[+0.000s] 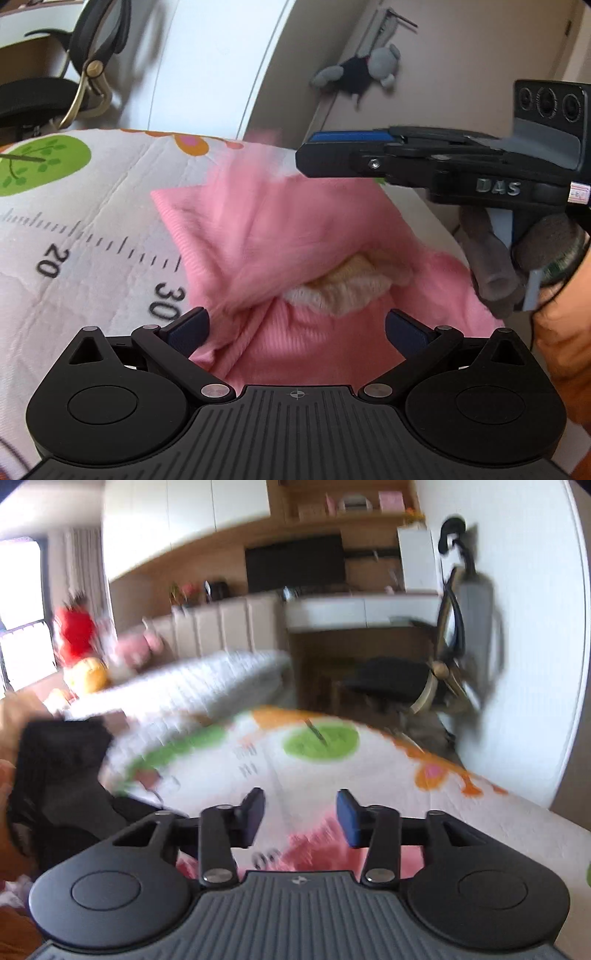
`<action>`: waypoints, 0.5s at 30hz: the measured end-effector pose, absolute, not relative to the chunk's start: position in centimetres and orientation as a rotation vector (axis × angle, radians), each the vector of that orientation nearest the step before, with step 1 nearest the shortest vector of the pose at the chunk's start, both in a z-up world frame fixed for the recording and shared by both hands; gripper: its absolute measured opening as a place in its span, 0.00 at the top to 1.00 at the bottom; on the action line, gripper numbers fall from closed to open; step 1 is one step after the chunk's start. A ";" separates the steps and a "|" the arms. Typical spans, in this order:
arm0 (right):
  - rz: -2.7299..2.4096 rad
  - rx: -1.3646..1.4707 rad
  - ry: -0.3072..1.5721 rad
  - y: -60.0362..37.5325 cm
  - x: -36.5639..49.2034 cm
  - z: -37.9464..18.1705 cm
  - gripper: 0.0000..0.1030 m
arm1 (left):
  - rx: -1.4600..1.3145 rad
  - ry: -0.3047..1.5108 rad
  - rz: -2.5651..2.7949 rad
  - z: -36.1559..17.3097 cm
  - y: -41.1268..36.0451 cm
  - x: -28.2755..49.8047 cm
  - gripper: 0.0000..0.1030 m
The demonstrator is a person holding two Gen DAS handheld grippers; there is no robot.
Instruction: Fold clothes
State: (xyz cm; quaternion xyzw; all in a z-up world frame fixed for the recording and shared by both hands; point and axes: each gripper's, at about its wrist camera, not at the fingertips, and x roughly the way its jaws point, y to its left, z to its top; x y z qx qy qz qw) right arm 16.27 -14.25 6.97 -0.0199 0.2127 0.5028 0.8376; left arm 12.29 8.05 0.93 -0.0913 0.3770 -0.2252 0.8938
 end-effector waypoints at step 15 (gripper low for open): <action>0.514 -0.237 0.593 -22.9 16.8 -1.9 0.40 | -0.184 0.713 -0.176 0.3 5.1 18.9 0.00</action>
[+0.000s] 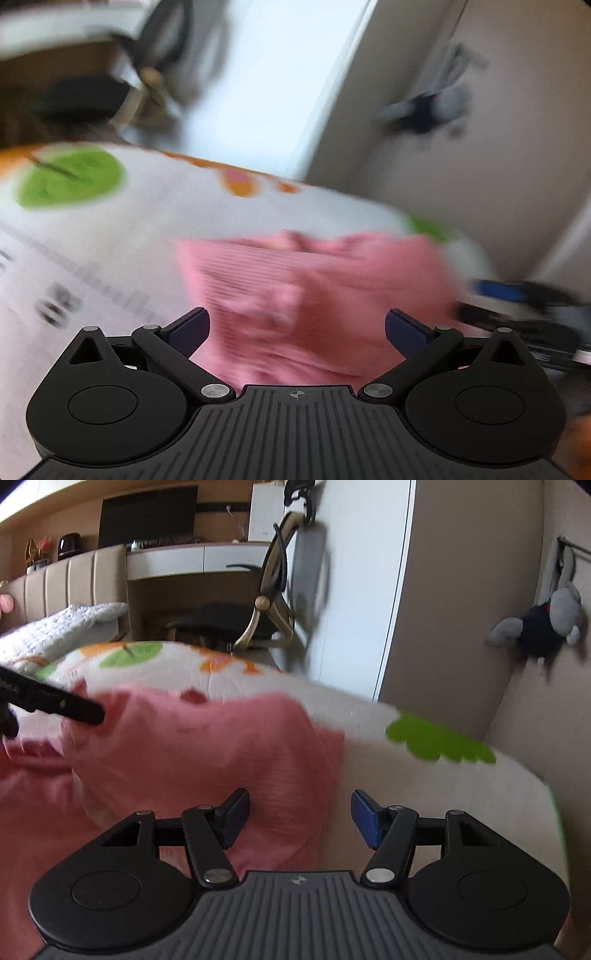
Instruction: Fold clothes
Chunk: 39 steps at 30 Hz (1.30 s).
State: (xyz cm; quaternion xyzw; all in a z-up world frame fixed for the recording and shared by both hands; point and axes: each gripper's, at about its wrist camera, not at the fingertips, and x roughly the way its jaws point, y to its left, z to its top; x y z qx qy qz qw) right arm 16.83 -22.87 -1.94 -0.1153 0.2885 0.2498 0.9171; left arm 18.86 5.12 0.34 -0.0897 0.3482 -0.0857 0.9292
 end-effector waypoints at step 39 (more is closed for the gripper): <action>0.548 -0.136 0.709 -17.7 29.4 -2.9 0.93 | -0.366 0.819 -0.198 -1.5 9.6 26.2 0.72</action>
